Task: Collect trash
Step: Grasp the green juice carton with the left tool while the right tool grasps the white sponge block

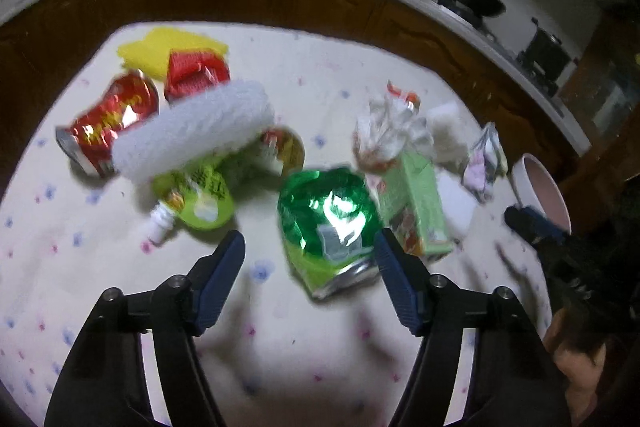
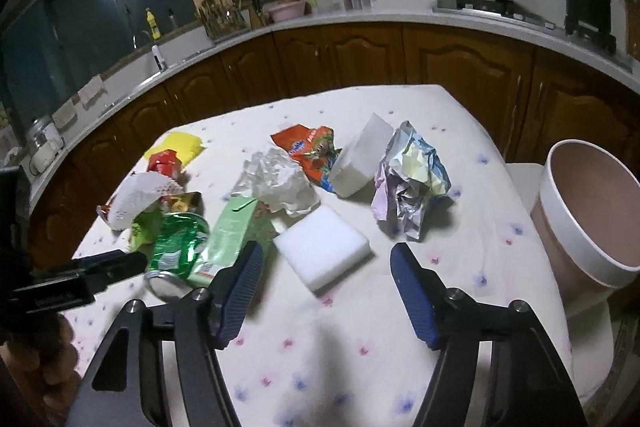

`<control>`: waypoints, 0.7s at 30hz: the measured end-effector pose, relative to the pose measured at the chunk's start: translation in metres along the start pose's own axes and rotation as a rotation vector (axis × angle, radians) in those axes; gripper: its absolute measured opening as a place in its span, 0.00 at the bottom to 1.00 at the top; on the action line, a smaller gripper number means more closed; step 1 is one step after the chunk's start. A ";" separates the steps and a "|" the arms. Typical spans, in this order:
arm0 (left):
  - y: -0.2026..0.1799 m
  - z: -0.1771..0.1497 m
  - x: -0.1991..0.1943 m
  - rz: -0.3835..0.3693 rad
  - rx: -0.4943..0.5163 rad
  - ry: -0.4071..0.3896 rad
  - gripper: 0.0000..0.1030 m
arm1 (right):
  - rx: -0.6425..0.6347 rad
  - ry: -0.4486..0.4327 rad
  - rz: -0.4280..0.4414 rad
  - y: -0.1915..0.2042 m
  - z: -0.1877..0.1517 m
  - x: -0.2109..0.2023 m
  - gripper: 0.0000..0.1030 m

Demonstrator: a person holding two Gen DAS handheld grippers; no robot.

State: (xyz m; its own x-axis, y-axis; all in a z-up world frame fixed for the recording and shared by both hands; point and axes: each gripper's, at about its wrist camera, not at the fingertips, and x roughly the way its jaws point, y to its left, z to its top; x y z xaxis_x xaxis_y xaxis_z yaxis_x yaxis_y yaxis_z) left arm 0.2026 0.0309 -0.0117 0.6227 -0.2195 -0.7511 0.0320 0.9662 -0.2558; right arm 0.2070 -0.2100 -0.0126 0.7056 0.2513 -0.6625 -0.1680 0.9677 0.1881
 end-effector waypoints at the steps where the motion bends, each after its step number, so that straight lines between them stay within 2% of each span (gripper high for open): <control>1: -0.009 0.003 -0.004 -0.015 0.026 -0.014 0.65 | -0.003 0.005 0.002 -0.001 0.001 0.003 0.65; 5: -0.029 0.011 0.002 -0.080 0.073 0.004 0.65 | -0.009 0.049 0.024 -0.007 0.004 0.022 0.64; 15: -0.044 0.021 0.023 -0.083 0.123 0.054 0.65 | -0.077 0.160 0.109 -0.011 0.010 0.061 0.63; 17: -0.045 0.024 0.026 -0.085 0.127 0.064 0.65 | -0.118 0.176 0.105 -0.007 0.008 0.068 0.63; 20: -0.053 0.025 0.029 -0.082 0.156 0.072 0.65 | -0.148 0.161 0.108 -0.007 0.006 0.067 0.56; 21: -0.057 0.025 0.030 -0.081 0.172 0.075 0.65 | -0.147 0.151 0.092 -0.009 0.006 0.064 0.33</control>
State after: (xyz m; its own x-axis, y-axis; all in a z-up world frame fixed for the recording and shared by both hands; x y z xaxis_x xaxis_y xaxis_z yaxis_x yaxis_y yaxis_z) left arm 0.2389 -0.0273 -0.0046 0.5530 -0.3007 -0.7770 0.2171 0.9524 -0.2141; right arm 0.2576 -0.2029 -0.0526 0.5740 0.3279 -0.7504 -0.3327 0.9307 0.1522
